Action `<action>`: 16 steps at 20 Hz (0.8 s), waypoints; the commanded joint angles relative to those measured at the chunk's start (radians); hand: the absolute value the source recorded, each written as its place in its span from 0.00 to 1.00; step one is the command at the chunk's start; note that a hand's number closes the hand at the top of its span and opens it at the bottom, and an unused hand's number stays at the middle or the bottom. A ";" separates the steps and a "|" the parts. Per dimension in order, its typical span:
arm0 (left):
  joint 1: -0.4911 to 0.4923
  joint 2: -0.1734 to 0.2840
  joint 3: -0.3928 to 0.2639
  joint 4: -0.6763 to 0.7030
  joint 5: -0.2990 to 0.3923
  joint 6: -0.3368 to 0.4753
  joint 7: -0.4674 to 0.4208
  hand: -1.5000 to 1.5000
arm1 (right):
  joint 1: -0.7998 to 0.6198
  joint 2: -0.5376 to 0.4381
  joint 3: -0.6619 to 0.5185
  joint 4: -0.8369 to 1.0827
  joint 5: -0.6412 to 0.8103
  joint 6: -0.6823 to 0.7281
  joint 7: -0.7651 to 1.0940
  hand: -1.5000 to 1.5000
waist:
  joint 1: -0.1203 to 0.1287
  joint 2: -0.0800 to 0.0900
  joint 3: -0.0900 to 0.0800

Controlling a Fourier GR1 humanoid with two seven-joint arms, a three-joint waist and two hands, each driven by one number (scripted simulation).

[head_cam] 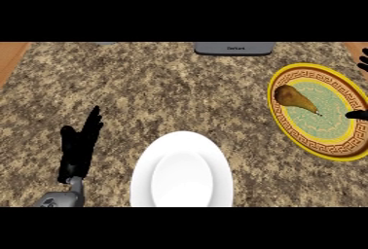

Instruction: Pick the pear from the plate and place it in the plate

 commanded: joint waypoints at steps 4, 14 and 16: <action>-0.008 0.025 0.040 0.044 0.022 -0.042 -0.031 0.50 | -0.019 -0.015 0.002 0.116 0.007 0.043 -0.136 0.00 | 0.010 0.003 0.000; -0.004 -0.022 0.003 0.028 -0.022 -0.014 -0.034 0.50 | 0.001 0.002 0.033 0.169 0.036 -0.053 -0.215 0.00 | 0.013 0.004 0.001; 0.008 0.017 0.020 -0.031 -0.010 -0.043 0.013 0.50 | 0.044 -0.009 0.051 0.149 0.045 -0.045 -0.215 0.00 | 0.006 0.000 0.000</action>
